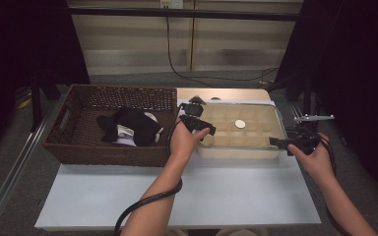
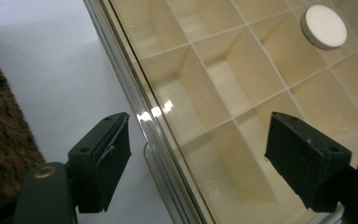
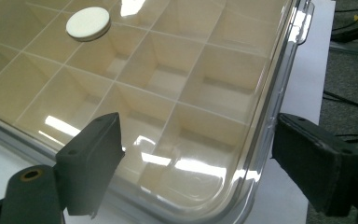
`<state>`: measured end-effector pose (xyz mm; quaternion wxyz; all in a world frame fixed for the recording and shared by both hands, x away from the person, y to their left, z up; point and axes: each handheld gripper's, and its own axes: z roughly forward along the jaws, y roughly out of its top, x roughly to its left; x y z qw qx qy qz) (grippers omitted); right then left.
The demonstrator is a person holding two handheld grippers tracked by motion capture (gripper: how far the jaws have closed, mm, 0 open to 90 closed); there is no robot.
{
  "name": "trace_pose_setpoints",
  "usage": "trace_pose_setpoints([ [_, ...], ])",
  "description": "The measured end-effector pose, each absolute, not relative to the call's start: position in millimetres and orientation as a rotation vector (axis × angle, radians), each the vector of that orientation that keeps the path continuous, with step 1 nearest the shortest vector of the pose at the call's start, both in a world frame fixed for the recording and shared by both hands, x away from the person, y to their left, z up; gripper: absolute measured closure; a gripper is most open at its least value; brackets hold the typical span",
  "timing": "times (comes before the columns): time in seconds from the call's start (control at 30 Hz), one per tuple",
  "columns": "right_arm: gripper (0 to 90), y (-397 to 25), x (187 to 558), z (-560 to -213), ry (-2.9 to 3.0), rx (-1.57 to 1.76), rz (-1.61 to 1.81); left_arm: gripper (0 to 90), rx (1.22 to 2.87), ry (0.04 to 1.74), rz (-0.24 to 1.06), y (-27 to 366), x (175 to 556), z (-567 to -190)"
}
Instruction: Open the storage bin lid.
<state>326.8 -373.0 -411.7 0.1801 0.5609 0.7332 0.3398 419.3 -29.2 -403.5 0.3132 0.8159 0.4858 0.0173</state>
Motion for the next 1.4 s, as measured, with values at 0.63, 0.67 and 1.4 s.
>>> trace_pose_setpoints([
  [0.63, 16.2, -376, 342, -418, 2.02, 1.798, 1.046, 24.2, 2.103, 1.335, -0.044, -33, 429, -408],
  [0.67, 16.4, -375, 342, -418, 2.023, 1.797, 1.044, 26.1, 2.09, 1.353, -0.055, -32, 429, -407],
  [1.4, 25.4, -383, 315, -408, 1.974, 1.762, 1.106, 41.2, 2.06, 1.353, -0.048, -22, 406, -382],
])
